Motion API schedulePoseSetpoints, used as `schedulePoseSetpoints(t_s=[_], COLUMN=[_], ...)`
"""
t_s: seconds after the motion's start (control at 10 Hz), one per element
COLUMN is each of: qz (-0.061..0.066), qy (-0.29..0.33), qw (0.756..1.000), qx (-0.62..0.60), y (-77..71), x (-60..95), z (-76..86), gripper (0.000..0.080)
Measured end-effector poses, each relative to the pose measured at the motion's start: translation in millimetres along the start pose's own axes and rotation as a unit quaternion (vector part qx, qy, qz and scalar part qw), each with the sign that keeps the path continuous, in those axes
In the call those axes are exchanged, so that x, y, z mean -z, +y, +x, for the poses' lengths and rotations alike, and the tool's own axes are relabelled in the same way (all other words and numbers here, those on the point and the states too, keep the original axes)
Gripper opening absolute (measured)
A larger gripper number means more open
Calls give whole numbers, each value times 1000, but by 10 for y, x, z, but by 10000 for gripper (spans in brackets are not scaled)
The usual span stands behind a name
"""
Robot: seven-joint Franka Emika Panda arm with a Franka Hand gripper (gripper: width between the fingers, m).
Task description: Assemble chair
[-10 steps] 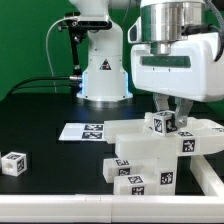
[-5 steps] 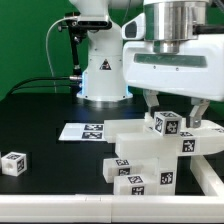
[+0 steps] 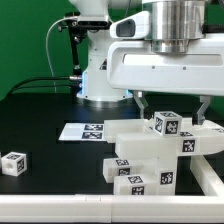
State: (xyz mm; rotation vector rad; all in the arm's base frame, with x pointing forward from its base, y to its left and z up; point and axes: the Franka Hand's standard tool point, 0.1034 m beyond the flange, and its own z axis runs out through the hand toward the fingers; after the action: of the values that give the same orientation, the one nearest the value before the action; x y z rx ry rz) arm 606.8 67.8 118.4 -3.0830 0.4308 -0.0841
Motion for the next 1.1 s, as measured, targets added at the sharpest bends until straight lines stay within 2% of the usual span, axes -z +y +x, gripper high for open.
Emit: schedulePoseSetpoints(t_s=[0.1, 0.2, 0.3, 0.5, 0.6, 0.7, 0.9, 1.1], qz=[-11, -12, -12, -12, -10, -10, -9, -1], qy=[5, 17, 17, 17, 17, 18, 18, 21], qw=[996, 990, 991, 993, 997, 999, 1000, 988], qx=[89, 139, 131, 118, 77, 44, -12, -152], y=[9, 1, 5, 8, 5, 5, 4, 31], x=[-5, -10, -14, -16, -16, -16, -17, -17], z=[36, 80, 76, 77, 76, 76, 75, 88], gripper=[649, 649, 649, 369, 369, 281, 281, 281])
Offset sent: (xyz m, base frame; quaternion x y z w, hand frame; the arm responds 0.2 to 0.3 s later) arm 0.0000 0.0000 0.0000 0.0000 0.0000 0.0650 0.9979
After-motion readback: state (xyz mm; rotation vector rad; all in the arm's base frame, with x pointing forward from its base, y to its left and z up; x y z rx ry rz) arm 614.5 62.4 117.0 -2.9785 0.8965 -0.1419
